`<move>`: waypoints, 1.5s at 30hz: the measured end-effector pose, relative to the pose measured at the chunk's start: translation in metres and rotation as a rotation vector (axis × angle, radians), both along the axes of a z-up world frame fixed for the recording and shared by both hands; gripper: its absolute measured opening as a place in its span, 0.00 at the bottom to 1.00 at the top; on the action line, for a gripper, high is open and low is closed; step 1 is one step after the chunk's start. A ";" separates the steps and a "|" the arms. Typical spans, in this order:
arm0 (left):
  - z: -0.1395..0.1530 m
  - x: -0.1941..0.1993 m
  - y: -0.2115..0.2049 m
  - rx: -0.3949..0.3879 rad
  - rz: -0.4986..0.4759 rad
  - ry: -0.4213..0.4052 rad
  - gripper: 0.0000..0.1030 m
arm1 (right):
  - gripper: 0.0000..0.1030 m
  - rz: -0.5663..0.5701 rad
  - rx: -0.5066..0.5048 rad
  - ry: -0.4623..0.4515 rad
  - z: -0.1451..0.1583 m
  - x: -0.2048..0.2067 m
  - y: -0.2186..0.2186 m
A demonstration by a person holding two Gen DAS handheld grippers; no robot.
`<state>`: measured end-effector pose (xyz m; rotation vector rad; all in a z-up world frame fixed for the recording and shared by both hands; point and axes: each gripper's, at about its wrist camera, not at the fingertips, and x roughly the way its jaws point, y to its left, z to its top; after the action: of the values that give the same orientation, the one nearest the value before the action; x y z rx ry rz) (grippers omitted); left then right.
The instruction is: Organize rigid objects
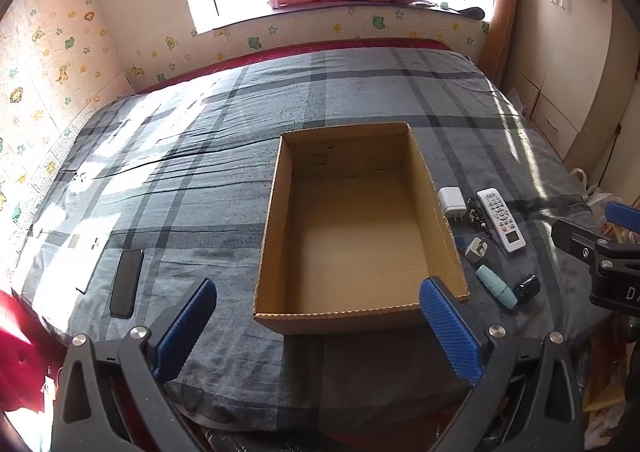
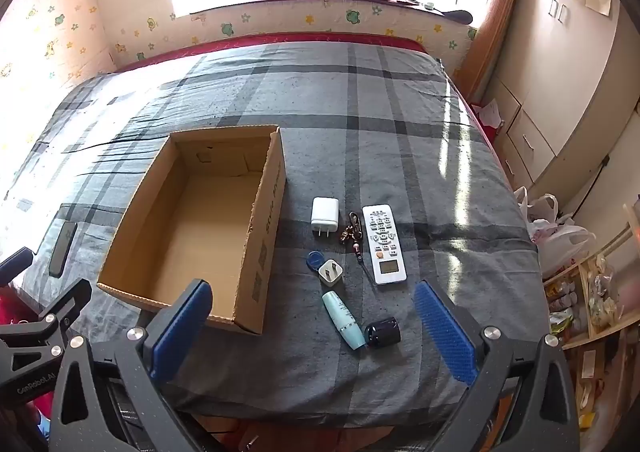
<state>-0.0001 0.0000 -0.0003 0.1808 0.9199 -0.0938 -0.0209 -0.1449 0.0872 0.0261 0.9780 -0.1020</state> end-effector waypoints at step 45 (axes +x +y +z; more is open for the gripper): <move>-0.001 0.002 -0.007 -0.012 -0.025 -0.006 1.00 | 1.00 -0.004 0.011 -0.029 0.002 -0.001 -0.011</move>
<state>0.0023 -0.0073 -0.0013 0.1809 0.9114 -0.1218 -0.0215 -0.1555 0.0895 0.0395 0.9495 -0.1002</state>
